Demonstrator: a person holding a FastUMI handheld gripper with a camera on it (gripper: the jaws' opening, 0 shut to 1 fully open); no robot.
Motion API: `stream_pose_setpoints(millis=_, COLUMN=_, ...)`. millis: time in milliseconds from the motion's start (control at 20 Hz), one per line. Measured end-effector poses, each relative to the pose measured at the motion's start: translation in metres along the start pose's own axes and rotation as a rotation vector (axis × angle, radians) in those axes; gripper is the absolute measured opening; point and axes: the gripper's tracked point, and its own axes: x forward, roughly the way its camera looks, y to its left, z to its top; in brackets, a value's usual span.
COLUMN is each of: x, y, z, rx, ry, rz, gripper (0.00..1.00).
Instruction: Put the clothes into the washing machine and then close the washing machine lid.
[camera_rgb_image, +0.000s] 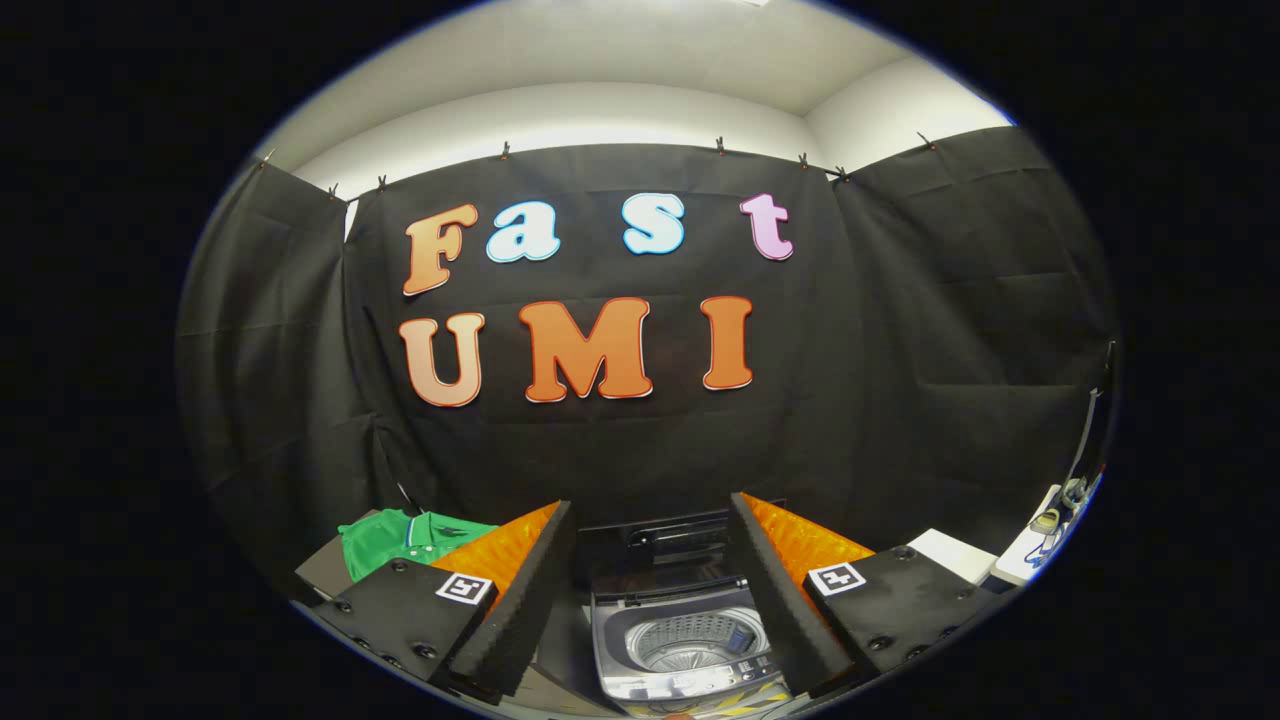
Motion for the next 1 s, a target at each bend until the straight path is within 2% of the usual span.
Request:
stream_pose_setpoints(millis=500, x=0.022, y=0.101, z=-0.040, rx=-0.013, ry=0.109, rz=0.164, gripper=0.99)
stream_pose_setpoints(millis=1000, x=0.050, y=0.218, z=-0.102, rx=-0.034, ry=0.295, rz=0.332, gripper=0.99)
